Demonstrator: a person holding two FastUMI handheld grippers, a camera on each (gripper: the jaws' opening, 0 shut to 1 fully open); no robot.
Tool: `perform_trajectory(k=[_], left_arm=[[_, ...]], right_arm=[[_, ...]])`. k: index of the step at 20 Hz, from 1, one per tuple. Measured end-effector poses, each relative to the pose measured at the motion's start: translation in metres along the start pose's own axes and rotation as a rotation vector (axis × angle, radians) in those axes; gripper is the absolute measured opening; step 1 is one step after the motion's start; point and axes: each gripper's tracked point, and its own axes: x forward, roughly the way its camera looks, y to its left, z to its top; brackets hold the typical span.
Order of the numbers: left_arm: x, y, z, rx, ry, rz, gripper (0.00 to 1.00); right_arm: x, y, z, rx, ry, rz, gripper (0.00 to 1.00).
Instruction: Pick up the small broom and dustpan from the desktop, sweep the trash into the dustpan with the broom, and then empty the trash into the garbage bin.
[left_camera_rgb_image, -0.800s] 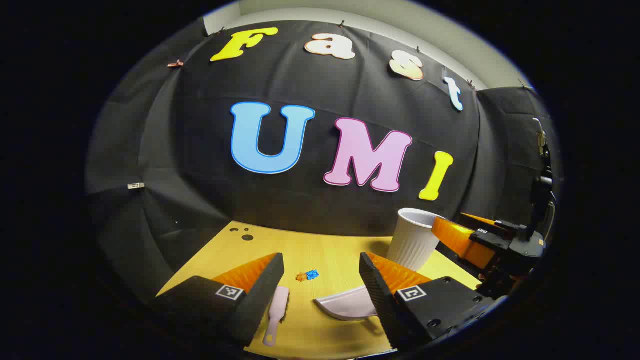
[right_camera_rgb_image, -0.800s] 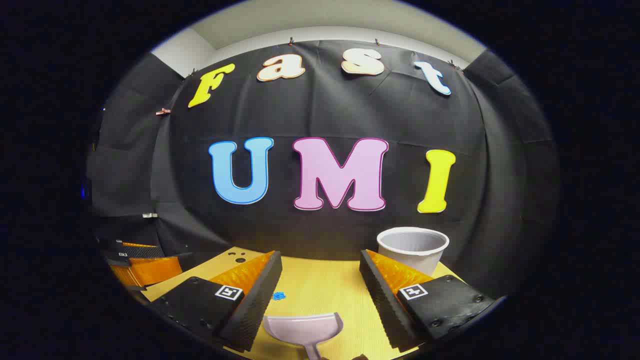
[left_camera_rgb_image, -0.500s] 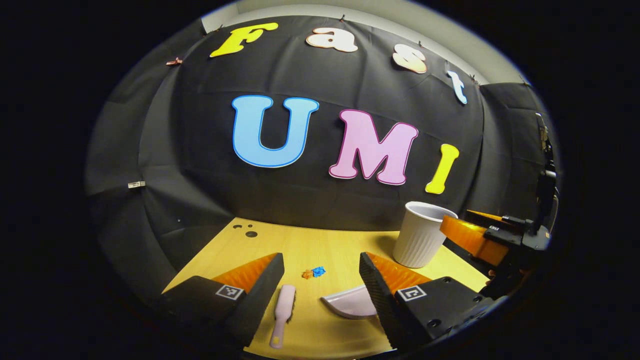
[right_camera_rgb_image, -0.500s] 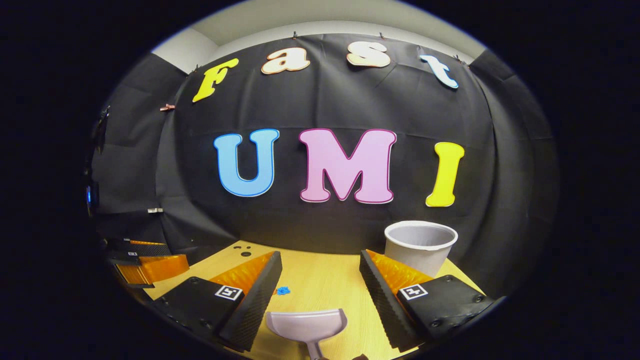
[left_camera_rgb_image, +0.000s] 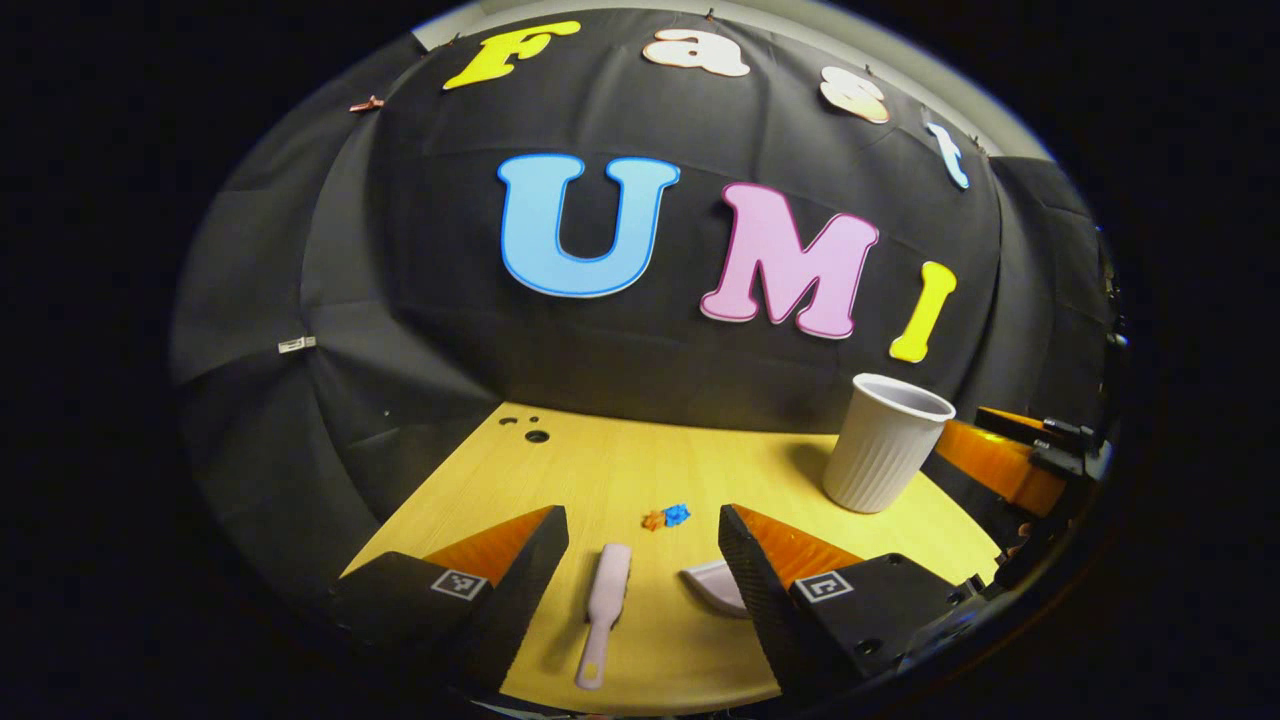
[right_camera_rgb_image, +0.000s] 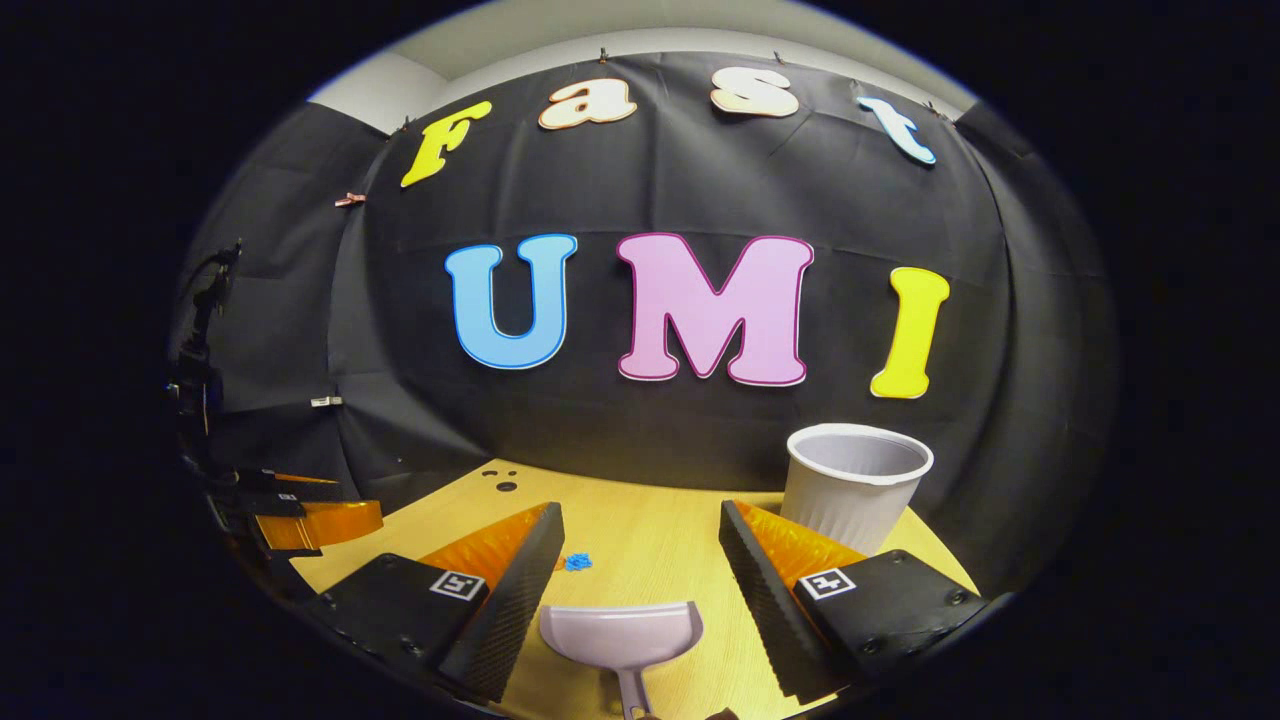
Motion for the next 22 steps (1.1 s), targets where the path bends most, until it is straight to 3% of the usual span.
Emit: perform_trajectory(k=[7,17,22], left_arm=[[0.030,0.013,-0.064,0.039,0.230,-0.015,0.96],[0.087,0.033,-0.184,0.142,0.700,-0.010,0.96],[0.108,0.038,-0.212,0.159,0.803,0.001,0.96]], right_arm=[[0.002,-0.007,-0.034,0.029,0.112,0.004,0.98],[0.000,-0.040,-0.077,0.072,0.219,-0.073,0.98],[-0.002,-0.053,-0.096,0.098,0.285,-0.094,0.98]])
